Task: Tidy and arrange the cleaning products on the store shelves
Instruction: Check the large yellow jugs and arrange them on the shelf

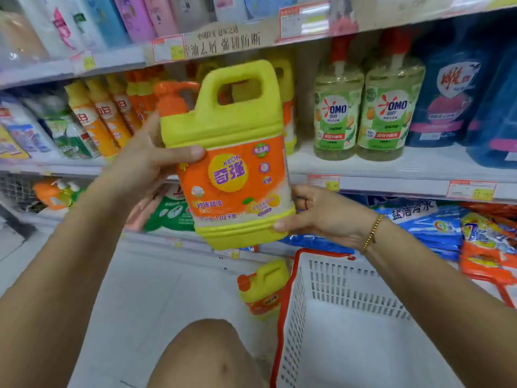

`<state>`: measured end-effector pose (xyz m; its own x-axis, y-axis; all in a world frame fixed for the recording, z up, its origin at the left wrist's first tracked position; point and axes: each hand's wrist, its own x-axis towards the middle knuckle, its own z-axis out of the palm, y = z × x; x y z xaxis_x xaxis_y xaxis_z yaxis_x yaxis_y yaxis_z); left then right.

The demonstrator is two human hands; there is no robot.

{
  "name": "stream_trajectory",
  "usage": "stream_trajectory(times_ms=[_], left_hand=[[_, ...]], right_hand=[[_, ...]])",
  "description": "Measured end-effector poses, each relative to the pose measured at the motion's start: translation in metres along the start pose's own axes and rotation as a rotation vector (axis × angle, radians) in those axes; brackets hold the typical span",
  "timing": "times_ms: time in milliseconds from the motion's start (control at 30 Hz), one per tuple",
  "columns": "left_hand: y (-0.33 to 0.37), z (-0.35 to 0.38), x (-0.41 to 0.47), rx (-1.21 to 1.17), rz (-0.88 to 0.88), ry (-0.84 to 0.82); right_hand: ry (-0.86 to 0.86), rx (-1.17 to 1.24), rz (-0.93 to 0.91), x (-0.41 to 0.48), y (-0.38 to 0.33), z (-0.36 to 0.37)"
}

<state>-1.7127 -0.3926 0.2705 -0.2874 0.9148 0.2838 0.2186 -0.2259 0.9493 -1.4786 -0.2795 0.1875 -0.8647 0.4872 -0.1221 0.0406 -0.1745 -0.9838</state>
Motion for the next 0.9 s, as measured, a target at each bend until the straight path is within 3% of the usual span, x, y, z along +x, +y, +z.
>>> stream_trajectory(times_ms=[133, 267, 400, 567, 700, 900], left_hand=[[-0.029, -0.011, -0.027, 0.127, 0.002, -0.023], [-0.09, -0.032, -0.064, 0.206, -0.086, 0.104], [-0.164, -0.048, -0.095, 0.194, -0.257, 0.272], [-0.251, -0.051, -0.114, 0.376, -0.428, 0.391], [-0.309, -0.041, -0.11, 0.374, -0.532, 0.358], [-0.358, -0.019, -0.111, 0.32, -0.575, 0.345]], right_hand=[[0.063, -0.082, 0.014, 0.03, 0.042, 0.023], [0.167, -0.142, 0.092, 0.07, 0.083, 0.038], [0.298, -0.769, 0.085, 0.111, 0.131, 0.031], [0.211, -1.39, 0.363, 0.137, 0.198, 0.019], [0.118, -1.529, 0.419, 0.149, 0.229, 0.013], [0.132, -1.502, 0.389, 0.152, 0.251, 0.001]])
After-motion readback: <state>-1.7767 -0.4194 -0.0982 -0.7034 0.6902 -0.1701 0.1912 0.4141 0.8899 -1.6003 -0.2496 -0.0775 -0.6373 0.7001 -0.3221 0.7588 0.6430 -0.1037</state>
